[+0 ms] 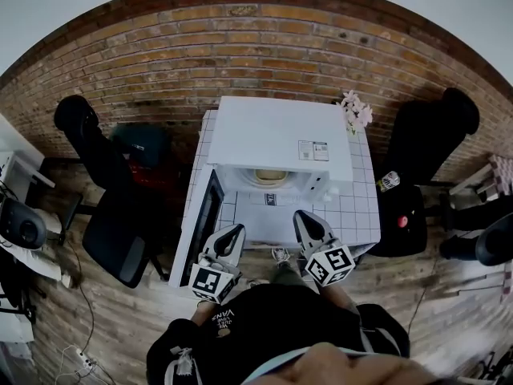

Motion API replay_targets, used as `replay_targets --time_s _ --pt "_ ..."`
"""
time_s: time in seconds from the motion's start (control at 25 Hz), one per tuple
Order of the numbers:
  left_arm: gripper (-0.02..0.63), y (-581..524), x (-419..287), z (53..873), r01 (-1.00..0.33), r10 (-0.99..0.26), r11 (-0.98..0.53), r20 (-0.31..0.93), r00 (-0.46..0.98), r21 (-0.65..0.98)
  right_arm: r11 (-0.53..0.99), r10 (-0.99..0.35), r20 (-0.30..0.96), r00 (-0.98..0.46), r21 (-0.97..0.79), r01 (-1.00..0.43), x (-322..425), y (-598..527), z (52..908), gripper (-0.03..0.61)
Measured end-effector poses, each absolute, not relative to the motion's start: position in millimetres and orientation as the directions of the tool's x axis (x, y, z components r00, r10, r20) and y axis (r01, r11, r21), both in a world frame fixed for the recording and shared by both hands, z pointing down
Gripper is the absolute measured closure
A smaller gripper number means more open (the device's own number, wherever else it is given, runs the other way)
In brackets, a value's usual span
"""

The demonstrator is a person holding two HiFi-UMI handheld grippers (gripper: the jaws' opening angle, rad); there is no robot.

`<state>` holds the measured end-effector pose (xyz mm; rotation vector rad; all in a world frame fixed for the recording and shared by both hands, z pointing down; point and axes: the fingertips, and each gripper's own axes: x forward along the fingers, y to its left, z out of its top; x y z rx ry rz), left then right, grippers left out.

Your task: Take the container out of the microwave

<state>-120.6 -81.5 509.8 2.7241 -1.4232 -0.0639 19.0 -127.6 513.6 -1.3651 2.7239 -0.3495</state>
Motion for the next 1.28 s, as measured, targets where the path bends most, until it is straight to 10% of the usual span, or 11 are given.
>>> replay_targets --time_s 1.28 --pt "0.598 -195 -98 571 -0.872 -0.865 -0.479 0.117 0.489 0.1 0.5 -0.825 0.165 -0.54 -0.231 -0.835 35 -226 603 0.572"
